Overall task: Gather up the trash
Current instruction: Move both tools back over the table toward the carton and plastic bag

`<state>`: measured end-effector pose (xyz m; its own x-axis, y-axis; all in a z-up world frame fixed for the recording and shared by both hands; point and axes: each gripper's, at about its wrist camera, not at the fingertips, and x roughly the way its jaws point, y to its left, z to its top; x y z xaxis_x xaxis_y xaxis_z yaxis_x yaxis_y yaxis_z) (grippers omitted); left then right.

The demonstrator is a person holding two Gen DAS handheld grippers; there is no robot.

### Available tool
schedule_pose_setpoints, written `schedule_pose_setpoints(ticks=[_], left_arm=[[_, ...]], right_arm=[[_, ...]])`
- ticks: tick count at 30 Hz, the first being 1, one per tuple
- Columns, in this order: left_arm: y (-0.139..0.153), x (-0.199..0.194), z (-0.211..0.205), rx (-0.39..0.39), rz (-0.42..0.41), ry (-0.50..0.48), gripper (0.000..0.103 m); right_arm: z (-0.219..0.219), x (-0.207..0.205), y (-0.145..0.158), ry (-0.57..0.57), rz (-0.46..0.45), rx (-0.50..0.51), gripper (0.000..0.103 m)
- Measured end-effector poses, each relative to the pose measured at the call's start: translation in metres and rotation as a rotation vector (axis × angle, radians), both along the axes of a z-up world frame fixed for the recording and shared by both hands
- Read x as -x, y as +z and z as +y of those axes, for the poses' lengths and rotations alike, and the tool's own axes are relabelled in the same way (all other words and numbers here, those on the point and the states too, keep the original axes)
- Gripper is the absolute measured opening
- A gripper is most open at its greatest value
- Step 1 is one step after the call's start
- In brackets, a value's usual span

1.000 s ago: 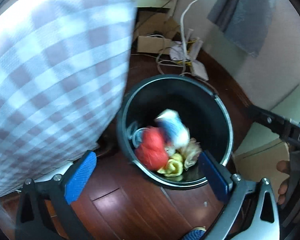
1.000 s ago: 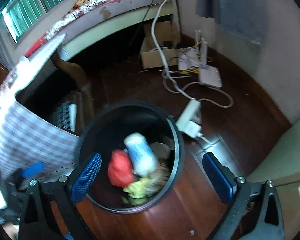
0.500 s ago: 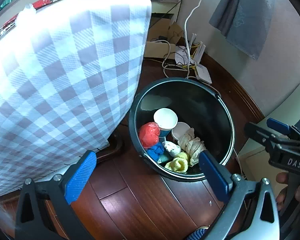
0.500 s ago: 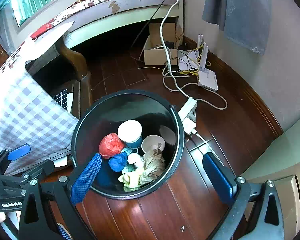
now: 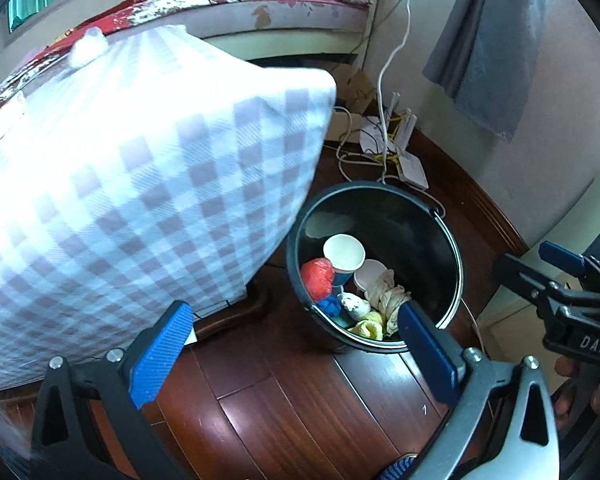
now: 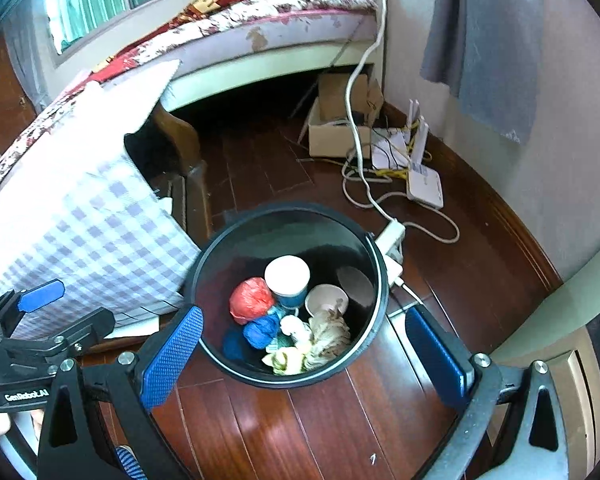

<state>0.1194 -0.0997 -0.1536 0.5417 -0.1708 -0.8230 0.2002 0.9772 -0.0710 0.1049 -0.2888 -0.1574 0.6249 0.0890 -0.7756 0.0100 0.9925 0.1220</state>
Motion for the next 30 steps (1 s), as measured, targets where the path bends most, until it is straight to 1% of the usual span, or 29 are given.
schedule_pose_setpoints(ticks=[9,10,12,16,23,30], left_arm=[[0.033,0.014,0.021,0.02,-0.058,0.036,0.102],[0.037,0.014,0.024,0.019,-0.066,0.042,0.102],[0.044,0.015,0.028,-0.009,-0.087,0.05,0.102],[0.059,0.015,0.039,-0.002,-0.117,0.074,0.102],[0.081,0.008,0.063,0.013,-0.163,0.123,0.102],[0.101,-0.005,0.096,-0.002,-0.206,0.193,0.102]], right_arm=[[0.025,0.009,0.032,0.036,-0.069,0.008,0.102],[0.028,0.009,0.035,0.04,-0.076,0.01,0.102],[0.032,0.007,0.041,0.046,-0.085,0.013,0.102],[0.04,0.003,0.054,0.06,-0.102,0.022,0.102],[0.059,-0.005,0.083,0.105,-0.157,0.052,0.102],[0.085,-0.024,0.109,0.17,-0.201,0.06,0.102]])
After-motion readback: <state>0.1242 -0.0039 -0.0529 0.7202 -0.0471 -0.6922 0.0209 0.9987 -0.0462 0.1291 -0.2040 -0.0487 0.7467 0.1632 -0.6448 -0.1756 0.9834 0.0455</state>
